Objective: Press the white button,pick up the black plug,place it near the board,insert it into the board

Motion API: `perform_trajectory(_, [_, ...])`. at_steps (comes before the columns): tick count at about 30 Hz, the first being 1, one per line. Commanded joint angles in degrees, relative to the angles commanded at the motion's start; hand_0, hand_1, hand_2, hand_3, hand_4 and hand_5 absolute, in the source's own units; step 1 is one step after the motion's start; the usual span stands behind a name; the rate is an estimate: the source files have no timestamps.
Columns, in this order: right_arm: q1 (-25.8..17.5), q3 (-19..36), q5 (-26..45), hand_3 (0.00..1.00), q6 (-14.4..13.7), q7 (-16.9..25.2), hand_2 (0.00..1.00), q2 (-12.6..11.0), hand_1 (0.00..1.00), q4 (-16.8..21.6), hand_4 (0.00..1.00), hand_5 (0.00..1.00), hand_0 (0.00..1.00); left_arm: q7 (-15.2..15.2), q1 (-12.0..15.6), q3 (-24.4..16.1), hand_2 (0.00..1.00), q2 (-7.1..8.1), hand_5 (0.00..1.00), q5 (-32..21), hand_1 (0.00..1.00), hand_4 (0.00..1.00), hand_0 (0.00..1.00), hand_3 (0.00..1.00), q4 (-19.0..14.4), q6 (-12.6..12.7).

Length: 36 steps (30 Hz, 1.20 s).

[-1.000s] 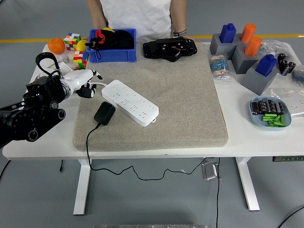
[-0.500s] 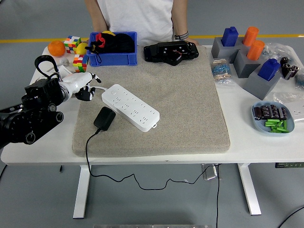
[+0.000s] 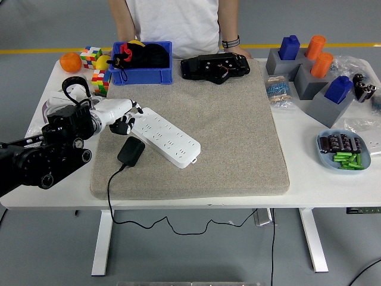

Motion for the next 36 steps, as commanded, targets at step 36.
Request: perform_trajectory(36, [0.4,-0.6,0.1,0.600,0.0,0.0,0.653,-0.3,0.643,0.0,0.674,0.419,0.700,1.3,-2.5,3.4,0.171,-2.49,0.002,1.7,0.208,0.194,0.179,0.788,3.1,-1.6])
